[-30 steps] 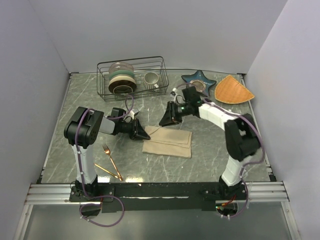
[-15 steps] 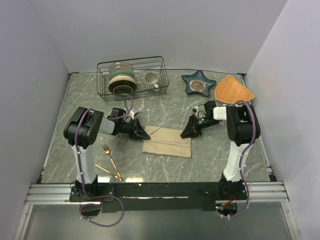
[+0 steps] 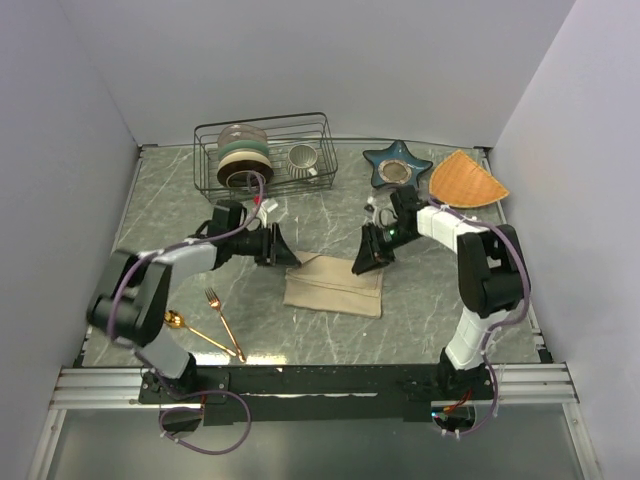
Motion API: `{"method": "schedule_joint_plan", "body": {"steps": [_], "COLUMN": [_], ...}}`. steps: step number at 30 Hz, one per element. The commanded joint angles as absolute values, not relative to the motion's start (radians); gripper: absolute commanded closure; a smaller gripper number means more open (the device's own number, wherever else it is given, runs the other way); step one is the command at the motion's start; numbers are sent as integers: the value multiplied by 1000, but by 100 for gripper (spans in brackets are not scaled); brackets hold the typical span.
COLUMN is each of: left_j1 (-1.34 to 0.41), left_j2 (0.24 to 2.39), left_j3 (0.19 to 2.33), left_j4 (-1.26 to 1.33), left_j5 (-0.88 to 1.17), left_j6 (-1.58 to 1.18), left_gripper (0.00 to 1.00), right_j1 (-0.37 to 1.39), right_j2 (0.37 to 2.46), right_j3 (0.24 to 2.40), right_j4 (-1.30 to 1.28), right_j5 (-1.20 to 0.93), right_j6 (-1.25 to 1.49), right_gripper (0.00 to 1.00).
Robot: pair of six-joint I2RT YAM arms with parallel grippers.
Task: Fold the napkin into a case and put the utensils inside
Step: Smooth out the 2/3-rectangle-folded napkin at the center of the board.
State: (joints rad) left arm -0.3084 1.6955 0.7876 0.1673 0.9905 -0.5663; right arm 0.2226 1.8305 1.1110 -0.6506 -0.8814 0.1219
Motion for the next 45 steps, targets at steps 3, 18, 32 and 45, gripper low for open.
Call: {"method": "schedule_joint_plan", "body": {"steps": [3,18,32,45], "left_j1": [-418,-1018,-1066,-1129], "left_j2": [1356,1196,1453,1359], "left_j3": [848,508,499,436], "left_j4": [-251,69,154,53], "left_j5": [650,-64,-103,-92], "left_j6": [97,718,839,801], "left_gripper": [52,53,73,47], "right_j1": [313,430,433,454], "right_j2": [1738,1939,1994,1953], "right_j3": [1196,1243,1230,1129], "right_j4": [-664,-572,-595,-575], "right_j5": [-824,-773,-707,-719], "right_j6": [95,160,104,115], "right_gripper": [69,71,72,72]}}
